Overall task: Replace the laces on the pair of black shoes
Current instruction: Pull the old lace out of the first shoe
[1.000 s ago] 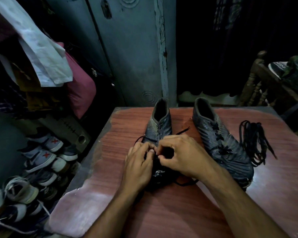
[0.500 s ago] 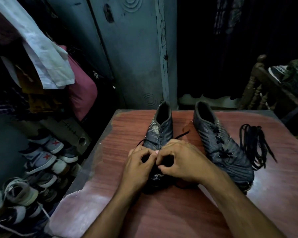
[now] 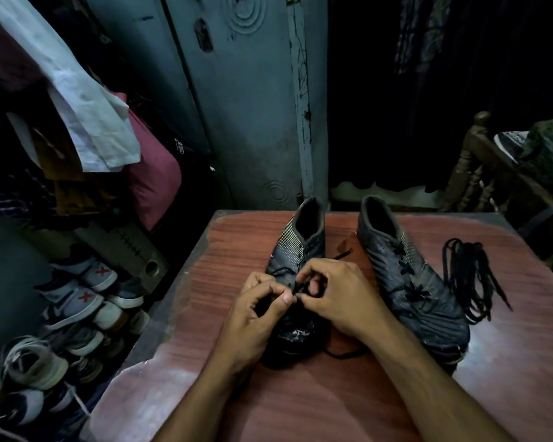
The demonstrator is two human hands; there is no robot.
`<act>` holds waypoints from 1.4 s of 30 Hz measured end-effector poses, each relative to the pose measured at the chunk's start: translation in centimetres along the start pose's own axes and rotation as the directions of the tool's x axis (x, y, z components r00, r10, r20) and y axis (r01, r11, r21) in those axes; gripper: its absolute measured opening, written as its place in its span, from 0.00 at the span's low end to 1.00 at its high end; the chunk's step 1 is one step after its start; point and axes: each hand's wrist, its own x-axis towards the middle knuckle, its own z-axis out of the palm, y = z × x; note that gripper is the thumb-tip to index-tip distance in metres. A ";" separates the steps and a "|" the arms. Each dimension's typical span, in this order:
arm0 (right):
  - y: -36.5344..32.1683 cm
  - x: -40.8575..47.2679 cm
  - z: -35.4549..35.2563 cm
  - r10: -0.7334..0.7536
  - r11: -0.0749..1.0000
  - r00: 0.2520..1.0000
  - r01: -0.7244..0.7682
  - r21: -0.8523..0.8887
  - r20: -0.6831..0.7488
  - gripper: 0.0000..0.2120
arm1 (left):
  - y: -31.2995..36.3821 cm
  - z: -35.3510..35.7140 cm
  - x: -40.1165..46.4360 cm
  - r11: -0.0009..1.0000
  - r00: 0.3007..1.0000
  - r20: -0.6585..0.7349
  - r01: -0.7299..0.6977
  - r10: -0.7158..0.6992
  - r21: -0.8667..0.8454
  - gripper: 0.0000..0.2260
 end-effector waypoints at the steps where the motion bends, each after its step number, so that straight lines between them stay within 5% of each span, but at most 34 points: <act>1: 0.1 0.1 0.1 0.003 1.000 1.000 -0.003 -0.004 -0.019 0.08 | 0.1 0.0 0.0 1.000 1.000 0.007 -0.006 0.006 0.006 0.06; 6: 0.2 0.2 0.3 0.005 1.000 0.999 -0.004 0.012 -0.041 0.08 | -0.1 0.4 0.3 0.998 0.999 -0.052 0.013 -0.010 0.065 0.06; 12: -0.1 0.3 -1.2 0.050 0.987 0.985 -0.074 0.145 0.163 0.10 | -0.1 0.7 0.6 0.976 0.983 -0.151 0.133 -0.108 0.171 0.15; 20: -0.6 0.1 -2.2 -0.004 0.965 0.964 -0.065 0.252 0.264 0.07 | 0.0 0.9 0.5 0.973 0.989 -0.124 0.105 -0.081 0.203 0.09; 22: -0.8 0.0 -2.7 -0.034 0.946 0.950 -0.069 0.316 0.310 0.08 | -0.5 0.9 0.3 0.956 0.986 -0.164 0.075 -0.029 0.285 0.05; 27: -1.1 -0.3 -3.1 -0.065 0.910 0.922 -0.102 0.402 0.381 0.07 | -0.6 1.4 0.1 0.829 0.991 -0.129 0.042 0.037 0.558 0.17; 35: -0.9 -0.2 -2.2 -0.075 0.934 0.906 -0.083 0.347 0.418 0.06 | -0.9 0.8 0.5 0.927 0.994 -0.108 0.056 -0.017 0.371 0.08; 42: -0.6 0.0 -0.8 0.170 0.948 0.970 -0.209 0.239 0.174 0.14 | -0.3 0.6 -0.2 0.949 0.975 -0.216 0.016 0.056 0.314 0.04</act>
